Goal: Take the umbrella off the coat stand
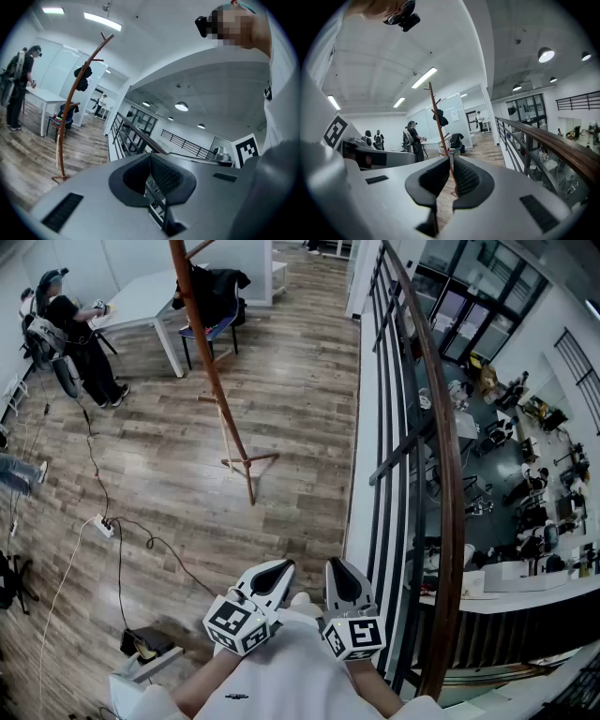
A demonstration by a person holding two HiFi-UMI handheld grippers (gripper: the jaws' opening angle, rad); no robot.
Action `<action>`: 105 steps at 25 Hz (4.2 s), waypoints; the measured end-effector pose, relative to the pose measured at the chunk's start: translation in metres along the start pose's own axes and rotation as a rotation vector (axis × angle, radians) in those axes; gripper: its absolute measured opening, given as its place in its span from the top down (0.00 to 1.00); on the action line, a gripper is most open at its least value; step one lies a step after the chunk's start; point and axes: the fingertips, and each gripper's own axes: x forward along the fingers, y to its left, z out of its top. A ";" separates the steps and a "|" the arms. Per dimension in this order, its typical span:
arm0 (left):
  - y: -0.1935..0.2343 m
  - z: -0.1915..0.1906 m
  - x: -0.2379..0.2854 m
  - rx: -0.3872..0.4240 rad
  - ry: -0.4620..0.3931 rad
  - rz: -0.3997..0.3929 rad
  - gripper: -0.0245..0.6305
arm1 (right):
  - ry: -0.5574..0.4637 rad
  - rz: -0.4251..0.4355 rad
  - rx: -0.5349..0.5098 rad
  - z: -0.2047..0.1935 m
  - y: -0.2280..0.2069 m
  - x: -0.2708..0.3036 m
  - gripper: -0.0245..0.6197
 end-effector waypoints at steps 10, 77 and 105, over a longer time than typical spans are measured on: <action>-0.030 0.009 0.013 0.021 -0.043 -0.018 0.93 | -0.011 0.027 -0.038 0.012 -0.008 -0.024 0.91; 0.370 0.293 0.465 -0.078 -0.088 0.095 0.93 | -0.018 0.197 -0.051 0.225 -0.237 0.590 0.91; 0.599 0.432 0.432 -0.061 -0.300 0.463 0.93 | 0.019 0.724 -0.163 0.294 -0.075 0.852 0.91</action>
